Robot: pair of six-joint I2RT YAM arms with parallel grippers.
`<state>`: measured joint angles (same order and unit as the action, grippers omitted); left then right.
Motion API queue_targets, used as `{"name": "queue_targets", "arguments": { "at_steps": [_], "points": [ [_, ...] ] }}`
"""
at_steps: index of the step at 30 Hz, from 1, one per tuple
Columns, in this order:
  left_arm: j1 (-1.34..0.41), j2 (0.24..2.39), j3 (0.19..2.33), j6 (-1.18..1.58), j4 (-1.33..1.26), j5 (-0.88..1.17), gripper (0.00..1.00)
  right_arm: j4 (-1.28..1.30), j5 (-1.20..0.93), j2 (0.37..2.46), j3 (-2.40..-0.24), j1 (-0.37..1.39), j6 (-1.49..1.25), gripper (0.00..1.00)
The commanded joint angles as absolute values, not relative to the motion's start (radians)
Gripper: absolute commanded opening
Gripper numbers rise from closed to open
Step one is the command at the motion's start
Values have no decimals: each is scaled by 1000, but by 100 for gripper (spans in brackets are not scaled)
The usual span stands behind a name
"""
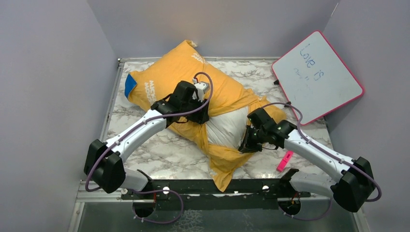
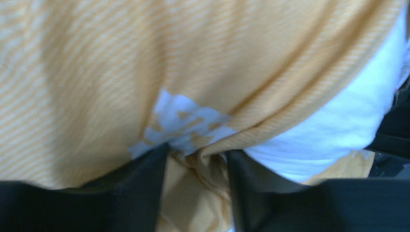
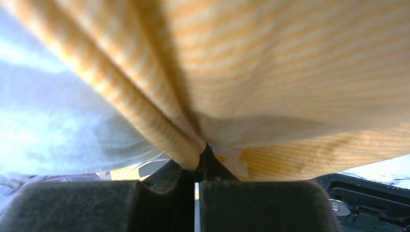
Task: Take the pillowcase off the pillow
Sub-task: Remove the pillow from the pillowcase.
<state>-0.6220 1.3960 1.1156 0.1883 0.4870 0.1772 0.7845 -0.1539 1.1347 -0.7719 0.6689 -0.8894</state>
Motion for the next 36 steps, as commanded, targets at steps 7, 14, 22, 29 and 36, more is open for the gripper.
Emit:
{"name": "queue_targets", "arguments": {
  "at_steps": [7,14,22,29,36],
  "points": [
    [-600,1189,1123,339,468,291,78,881,-60,1121,-771,676,-908,2],
    [-739,1173,1081,524,448,340,77,820,-84,1143,-758,675,-923,2],
    [-895,1233,1028,697,346,202,77,775,-87,1096,-724,675,-956,2],
    [-950,1303,1027,773,295,96,70,771,-95,1073,-727,676,-963,2],
    [-960,1290,1135,591,451,-163,69,775,-71,1081,-741,675,-966,2]
  ]
}}
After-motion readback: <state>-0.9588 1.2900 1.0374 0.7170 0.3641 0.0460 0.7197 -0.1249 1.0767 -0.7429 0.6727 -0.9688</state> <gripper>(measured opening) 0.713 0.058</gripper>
